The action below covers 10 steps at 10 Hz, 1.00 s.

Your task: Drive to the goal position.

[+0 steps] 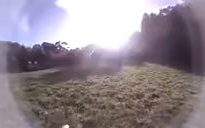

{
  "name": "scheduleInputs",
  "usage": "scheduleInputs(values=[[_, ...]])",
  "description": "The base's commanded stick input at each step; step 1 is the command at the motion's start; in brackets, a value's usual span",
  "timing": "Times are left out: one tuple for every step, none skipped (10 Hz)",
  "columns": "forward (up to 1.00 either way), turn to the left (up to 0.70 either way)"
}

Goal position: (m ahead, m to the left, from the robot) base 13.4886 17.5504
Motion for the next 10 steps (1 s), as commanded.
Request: scheduleInputs(values=[[0.70,0.00],[0.70,0.00],[0.70,0.00],[0.70,0.00],[0.70,0.00],[0.70,0.00],[0.70,0.00],[0.70,0.00],[0.70,0.00],[0.70,0.00]])
